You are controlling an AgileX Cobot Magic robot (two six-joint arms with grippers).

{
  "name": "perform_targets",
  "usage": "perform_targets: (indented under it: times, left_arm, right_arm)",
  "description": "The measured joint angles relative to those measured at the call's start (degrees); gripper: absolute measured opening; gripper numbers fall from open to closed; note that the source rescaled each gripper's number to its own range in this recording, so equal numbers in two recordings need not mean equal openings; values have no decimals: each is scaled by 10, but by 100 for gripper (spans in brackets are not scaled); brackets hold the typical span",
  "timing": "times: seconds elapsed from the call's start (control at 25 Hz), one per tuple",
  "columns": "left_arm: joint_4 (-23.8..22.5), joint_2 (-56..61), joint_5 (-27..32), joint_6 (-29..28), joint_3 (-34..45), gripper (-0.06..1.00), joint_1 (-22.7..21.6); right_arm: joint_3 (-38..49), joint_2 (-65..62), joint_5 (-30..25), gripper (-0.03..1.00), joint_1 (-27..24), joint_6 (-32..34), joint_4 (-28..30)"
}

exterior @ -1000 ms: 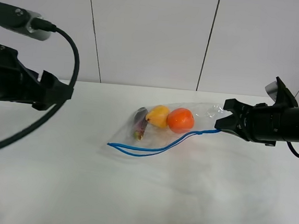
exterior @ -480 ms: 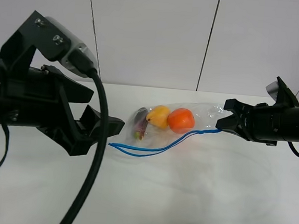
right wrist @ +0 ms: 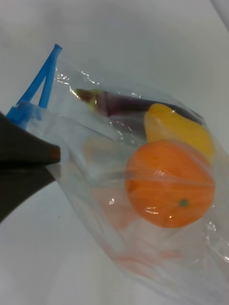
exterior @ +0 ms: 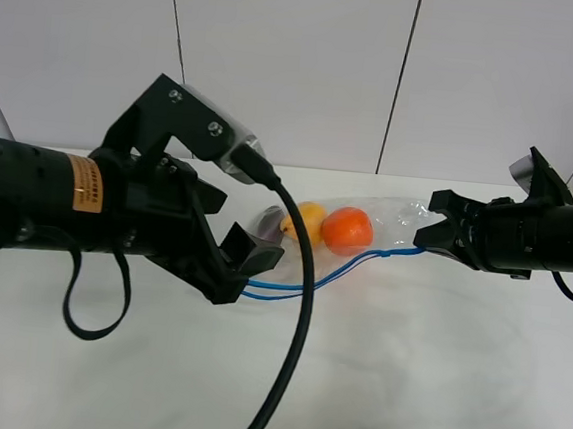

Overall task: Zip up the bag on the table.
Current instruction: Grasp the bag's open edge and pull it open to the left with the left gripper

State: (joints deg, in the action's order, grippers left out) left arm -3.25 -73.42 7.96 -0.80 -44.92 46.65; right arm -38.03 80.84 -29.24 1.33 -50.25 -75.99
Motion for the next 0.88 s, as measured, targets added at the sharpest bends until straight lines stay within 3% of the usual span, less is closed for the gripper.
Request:
perform_targets:
  times: [0.36,0.88]
  left_arm:
    - [0,-118,-86,-6,-1,89,0]
    - [-1,-212,-101,-14,-95,89,10]
  right_arm:
    - [0,0,0,0,0,0,5]
    - [0,0,-1,0,0,0,24]
